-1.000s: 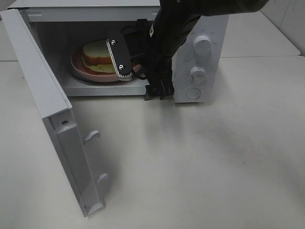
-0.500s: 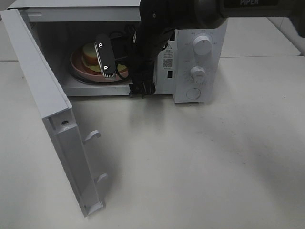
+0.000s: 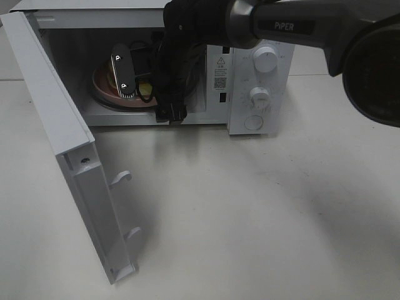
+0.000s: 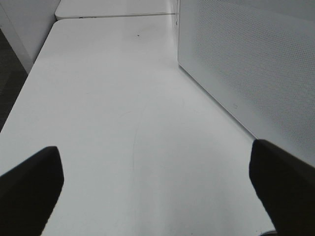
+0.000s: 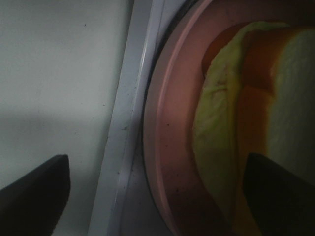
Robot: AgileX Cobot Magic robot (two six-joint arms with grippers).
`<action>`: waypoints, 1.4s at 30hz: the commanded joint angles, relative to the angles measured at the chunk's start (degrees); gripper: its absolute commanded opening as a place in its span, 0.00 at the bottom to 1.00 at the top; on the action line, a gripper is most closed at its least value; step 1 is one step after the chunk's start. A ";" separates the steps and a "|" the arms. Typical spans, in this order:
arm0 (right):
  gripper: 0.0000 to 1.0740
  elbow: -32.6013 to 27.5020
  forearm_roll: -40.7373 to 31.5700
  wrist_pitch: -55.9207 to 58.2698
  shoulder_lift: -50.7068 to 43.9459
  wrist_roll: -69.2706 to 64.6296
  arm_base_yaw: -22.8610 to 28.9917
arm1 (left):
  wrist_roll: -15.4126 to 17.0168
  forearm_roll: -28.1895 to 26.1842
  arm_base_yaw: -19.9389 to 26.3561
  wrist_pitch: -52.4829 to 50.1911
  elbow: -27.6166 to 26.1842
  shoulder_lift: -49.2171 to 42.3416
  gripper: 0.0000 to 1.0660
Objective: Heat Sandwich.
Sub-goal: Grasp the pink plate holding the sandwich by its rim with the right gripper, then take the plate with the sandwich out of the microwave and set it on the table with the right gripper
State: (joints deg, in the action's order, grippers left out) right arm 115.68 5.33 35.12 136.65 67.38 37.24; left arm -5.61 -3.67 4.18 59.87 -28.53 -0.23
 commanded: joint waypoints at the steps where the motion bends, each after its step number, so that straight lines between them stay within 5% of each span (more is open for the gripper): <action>1: 0.83 1.26 0.23 1.38 1.43 -0.92 0.17 | 0.34 -0.23 0.34 -0.52 0.17 -1.15 0.91; 20: 0.79 6.88 -0.17 0.11 7.96 -1.15 0.11 | 0.34 1.03 0.34 -0.52 0.17 -1.15 0.91; 26: 0.52 6.93 0.00 0.46 7.96 -2.69 0.11 | 0.34 1.32 0.34 -0.57 0.17 -1.15 0.91; 30: 0.10 6.93 0.00 2.01 7.96 -5.44 0.11 | 0.34 1.32 0.34 -0.57 0.17 -1.15 0.91; 32: 0.02 6.93 0.00 2.46 7.96 -5.56 0.11 | 0.34 1.32 0.34 -0.57 0.17 -1.15 0.91; 42: 0.00 6.47 -1.20 6.36 7.51 -5.73 0.11 | 0.34 1.32 0.34 -0.57 0.17 -1.15 0.91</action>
State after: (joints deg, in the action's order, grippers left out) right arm 122.84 5.61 37.18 143.81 63.37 37.82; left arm -5.61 -2.23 4.18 59.87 -28.53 -0.23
